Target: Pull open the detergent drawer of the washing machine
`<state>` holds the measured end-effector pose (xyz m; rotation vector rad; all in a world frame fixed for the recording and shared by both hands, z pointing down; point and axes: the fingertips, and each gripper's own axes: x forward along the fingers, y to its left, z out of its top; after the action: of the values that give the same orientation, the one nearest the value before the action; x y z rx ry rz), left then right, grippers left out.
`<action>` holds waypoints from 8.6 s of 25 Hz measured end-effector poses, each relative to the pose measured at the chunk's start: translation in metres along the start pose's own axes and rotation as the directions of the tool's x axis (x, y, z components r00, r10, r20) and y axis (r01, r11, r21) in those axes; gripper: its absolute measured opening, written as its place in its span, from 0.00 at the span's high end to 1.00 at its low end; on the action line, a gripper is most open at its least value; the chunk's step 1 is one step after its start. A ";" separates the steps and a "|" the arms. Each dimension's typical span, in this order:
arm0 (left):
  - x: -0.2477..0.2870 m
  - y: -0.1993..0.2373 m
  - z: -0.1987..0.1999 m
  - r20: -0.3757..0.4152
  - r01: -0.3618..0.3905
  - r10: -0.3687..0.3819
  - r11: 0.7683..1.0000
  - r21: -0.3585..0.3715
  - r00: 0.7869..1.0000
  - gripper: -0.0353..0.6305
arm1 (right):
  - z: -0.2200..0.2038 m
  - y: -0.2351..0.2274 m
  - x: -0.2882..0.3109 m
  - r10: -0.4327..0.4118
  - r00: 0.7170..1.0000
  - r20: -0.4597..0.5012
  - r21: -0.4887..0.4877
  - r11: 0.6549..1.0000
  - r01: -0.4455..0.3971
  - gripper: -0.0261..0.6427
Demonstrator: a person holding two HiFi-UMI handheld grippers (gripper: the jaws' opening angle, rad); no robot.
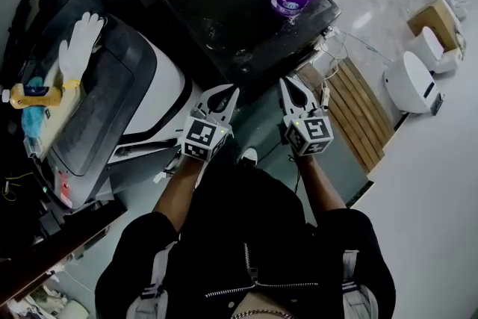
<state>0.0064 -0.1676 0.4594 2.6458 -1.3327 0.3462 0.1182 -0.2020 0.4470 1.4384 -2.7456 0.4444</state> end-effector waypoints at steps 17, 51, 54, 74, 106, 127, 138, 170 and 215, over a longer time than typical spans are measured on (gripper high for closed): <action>0.015 0.000 -0.057 -0.115 0.046 -0.051 0.998 -0.048 0.992 0.91 | -0.142 -0.025 0.021 0.047 0.965 -0.259 0.434 0.898 0.073 0.90; -0.013 0.054 -0.099 -0.192 -0.088 0.046 0.972 -0.217 0.980 0.91 | -0.219 -0.072 0.126 0.264 0.933 0.246 0.960 0.066 -0.272 0.26; -0.010 0.059 -0.101 -0.199 -0.089 0.045 0.972 -0.217 0.979 0.91 | -0.218 -0.070 0.128 0.269 0.926 0.264 0.954 0.066 -0.291 0.28; -0.011 0.075 -0.114 -0.275 -0.099 0.044 0.977 -0.188 0.960 0.91 | -0.227 -0.076 0.112 0.213 0.871 0.442 0.894 -0.030 -0.446 0.47; -0.001 0.059 -0.114 -0.248 -0.058 0.007 0.978 -0.199 0.969 0.91 | -0.220 -0.048 0.110 0.430 0.902 0.022 0.917 0.351 -0.190 0.28; -0.017 0.048 -0.112 -0.228 -0.059 0.011 0.977 -0.206 0.974 0.91 | -0.225 -0.057 0.084 0.338 0.940 0.045 0.935 0.318 -0.159 0.31; -0.019 0.042 -0.114 -0.235 -0.057 0.008 0.978 -0.203 0.972 0.91 | -0.231 -0.061 0.071 0.309 0.949 0.068 0.939 0.301 -0.165 0.37; -0.025 0.027 -0.111 -0.217 -0.060 0.016 0.978 -0.200 0.976 0.91 | -0.236 -0.062 0.062 0.261 0.965 0.010 0.953 0.289 -0.088 0.28; -0.018 -0.021 -0.106 -0.211 -0.004 -0.033 0.985 -0.170 0.977 0.91 | -0.248 -0.074 -0.009 0.286 0.958 -0.021 0.957 0.283 -0.063 0.29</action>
<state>-0.0011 -0.1158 0.5554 2.4008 -1.2170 0.4774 0.1535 -0.1714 0.7017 0.9355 -2.3997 2.4318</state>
